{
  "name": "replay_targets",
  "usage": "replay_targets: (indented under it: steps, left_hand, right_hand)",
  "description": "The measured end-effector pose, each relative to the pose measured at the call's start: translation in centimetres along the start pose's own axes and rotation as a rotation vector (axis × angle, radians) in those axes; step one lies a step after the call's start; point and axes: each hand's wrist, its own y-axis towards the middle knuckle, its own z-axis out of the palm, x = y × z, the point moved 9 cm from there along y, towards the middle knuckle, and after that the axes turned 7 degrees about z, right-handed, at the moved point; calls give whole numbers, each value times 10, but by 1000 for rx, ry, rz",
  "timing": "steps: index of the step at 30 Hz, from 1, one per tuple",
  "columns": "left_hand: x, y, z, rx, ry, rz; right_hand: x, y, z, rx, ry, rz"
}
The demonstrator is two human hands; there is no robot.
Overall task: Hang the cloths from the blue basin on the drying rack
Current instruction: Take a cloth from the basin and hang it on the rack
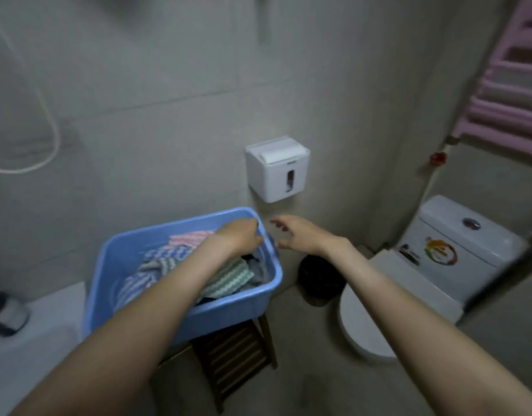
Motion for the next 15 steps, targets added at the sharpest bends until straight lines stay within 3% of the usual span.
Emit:
replay_targets:
  steps: [5,8,15]
  left_hand:
    - [111,-28,-1,-23,-39,-188]
    - [156,-36,2,-46,-69,-255]
    - [198,-26,21,12,-153,-208]
  right_hand:
    - [75,62,67,174,-77,-107]
    - [94,88,96,229,-77,-68]
    - [104,120,136,272,-190,-25]
